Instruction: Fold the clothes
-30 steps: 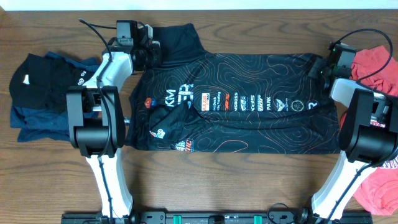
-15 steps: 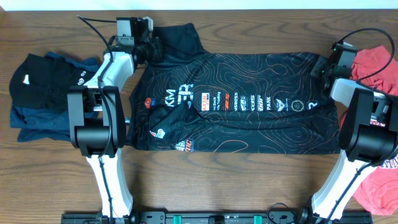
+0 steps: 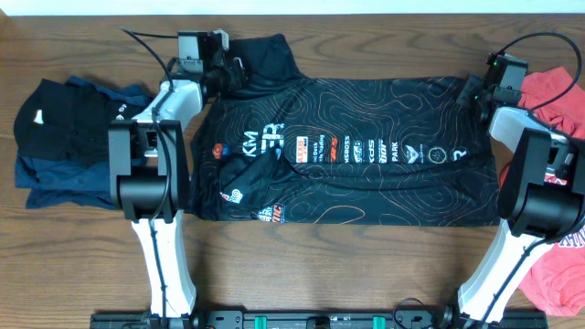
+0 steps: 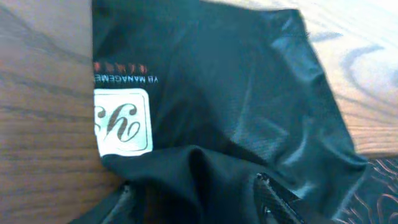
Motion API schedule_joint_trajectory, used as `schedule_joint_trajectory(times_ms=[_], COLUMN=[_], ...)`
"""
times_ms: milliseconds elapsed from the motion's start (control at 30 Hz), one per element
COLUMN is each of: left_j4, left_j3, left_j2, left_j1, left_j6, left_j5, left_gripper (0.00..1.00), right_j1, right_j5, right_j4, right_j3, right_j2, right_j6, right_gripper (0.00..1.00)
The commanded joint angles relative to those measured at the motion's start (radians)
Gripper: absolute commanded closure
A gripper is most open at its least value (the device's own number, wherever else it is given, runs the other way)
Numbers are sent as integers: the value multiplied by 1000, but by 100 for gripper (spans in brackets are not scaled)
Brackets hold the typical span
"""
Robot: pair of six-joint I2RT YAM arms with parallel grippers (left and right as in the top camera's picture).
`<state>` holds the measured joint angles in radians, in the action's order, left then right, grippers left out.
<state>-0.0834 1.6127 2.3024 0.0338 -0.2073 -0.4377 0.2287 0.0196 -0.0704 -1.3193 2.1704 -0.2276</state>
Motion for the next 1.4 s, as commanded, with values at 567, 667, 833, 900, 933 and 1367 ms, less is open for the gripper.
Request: schedule_joint_trajectory(times_ms=[567,667,833,900,933,1367], left_j4=[55,48,12,10,10,10], left_j3=[12,12,12,12,12,12], left_j2=[34,33,30,29,27,19], left_j1=[13,11,11,11,11,11], left_j6=[-46,-61,-61,-61,-61,-60], left_j5=[-1,-35,-50,-53,-53,-52], left_gripper=[94,94,94,94,94,94], right_j1=[10,13,15,15,15,46], right_j5=[-21,-20,-20,-19,-19,-50], right_j4=[-2,-24,-38,-40,-43,-98], right_j3=[-16,-16,-16,-16,-16,-16], right_j2=[31,31,31,31,31,31], right_j6=[-3,-3,-3,-4,-3,-4], right_gripper=[93,98,99,89,73,52])
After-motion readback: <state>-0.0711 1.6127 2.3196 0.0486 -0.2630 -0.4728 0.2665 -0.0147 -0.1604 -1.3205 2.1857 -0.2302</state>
